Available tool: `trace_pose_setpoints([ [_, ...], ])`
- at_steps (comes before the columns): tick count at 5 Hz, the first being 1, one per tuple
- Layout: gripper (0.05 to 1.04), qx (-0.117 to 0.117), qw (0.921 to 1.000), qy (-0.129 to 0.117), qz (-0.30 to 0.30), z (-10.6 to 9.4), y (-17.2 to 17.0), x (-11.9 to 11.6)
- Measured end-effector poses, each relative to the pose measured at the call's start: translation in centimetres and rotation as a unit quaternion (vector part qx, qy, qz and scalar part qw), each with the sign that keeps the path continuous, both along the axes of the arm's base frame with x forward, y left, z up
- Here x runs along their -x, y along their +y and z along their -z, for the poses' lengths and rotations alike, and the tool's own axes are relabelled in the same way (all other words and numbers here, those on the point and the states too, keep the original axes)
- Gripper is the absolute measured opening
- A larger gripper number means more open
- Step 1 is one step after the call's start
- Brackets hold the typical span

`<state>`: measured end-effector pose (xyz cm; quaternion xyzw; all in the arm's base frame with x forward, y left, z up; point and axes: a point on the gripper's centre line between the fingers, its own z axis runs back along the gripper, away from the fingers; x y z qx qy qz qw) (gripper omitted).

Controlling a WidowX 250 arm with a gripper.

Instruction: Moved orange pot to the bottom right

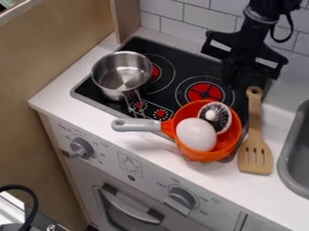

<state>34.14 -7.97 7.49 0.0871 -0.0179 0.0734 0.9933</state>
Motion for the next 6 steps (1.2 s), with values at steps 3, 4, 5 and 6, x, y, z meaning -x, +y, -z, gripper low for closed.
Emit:
trace_pose_setpoints([
  [3,0.424,0.024,0.9966,0.074,-0.027,-0.8,3.6,-1.4],
  [4,0.719,0.029,0.9953,0.089,-0.025,0.1,4.8,-0.6],
  [5,0.970,0.030,0.9962,0.079,-0.021,-1.0,6.0,0.9],
  [6,0.997,0.036,0.9968,0.072,-0.005,-1.4,6.9,2.5],
])
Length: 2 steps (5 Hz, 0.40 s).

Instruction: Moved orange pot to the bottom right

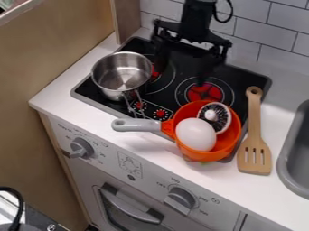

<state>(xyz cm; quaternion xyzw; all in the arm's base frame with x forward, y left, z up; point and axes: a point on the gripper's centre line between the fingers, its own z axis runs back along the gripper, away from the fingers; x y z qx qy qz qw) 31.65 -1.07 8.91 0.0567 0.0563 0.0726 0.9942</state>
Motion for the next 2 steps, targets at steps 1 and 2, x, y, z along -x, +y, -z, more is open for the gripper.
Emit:
trace_pose_setpoints([
  [1,0.997,0.004,0.9999,-0.002,0.010,-0.5,0.9,1.0],
  [2,0.997,0.024,0.9994,-0.004,0.024,-1.1,2.3,1.5],
])
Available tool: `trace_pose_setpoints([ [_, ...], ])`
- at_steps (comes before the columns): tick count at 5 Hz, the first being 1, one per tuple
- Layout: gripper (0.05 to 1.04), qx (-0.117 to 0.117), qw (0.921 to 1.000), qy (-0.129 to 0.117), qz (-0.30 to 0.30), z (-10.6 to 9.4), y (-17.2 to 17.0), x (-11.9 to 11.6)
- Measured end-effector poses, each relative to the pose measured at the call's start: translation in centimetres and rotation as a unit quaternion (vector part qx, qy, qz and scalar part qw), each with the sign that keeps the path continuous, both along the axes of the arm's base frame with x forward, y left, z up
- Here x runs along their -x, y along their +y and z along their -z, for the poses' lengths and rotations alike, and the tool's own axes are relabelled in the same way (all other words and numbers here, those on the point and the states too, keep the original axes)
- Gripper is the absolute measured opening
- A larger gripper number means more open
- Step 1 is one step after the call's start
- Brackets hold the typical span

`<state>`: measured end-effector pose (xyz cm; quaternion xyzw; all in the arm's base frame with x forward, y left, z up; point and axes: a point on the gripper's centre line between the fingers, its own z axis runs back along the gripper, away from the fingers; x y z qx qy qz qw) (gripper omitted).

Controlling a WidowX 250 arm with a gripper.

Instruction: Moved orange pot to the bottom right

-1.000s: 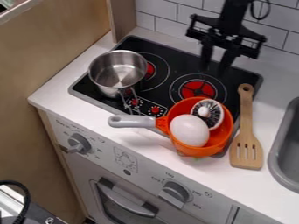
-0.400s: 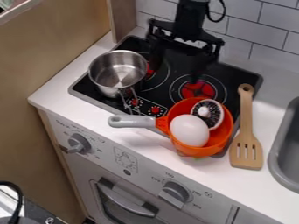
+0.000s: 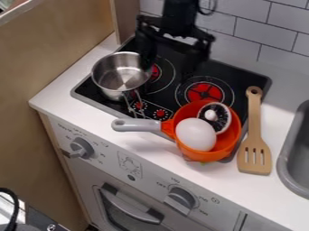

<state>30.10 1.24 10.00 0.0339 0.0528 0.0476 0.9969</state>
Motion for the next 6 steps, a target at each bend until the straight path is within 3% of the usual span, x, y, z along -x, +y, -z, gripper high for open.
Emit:
trace_pose_setpoints([
  [1,0.997,0.015,0.9995,-0.014,0.025,-0.5,1.9,0.3],
  [2,0.997,0.021,0.9983,-0.009,0.054,-0.9,4.2,0.6],
  [4,0.997,0.012,0.9947,-0.027,0.099,-2.0,9.5,0.2],
  [6,0.997,0.013,0.9945,-0.027,0.100,-2.0,9.6,0.2],
])
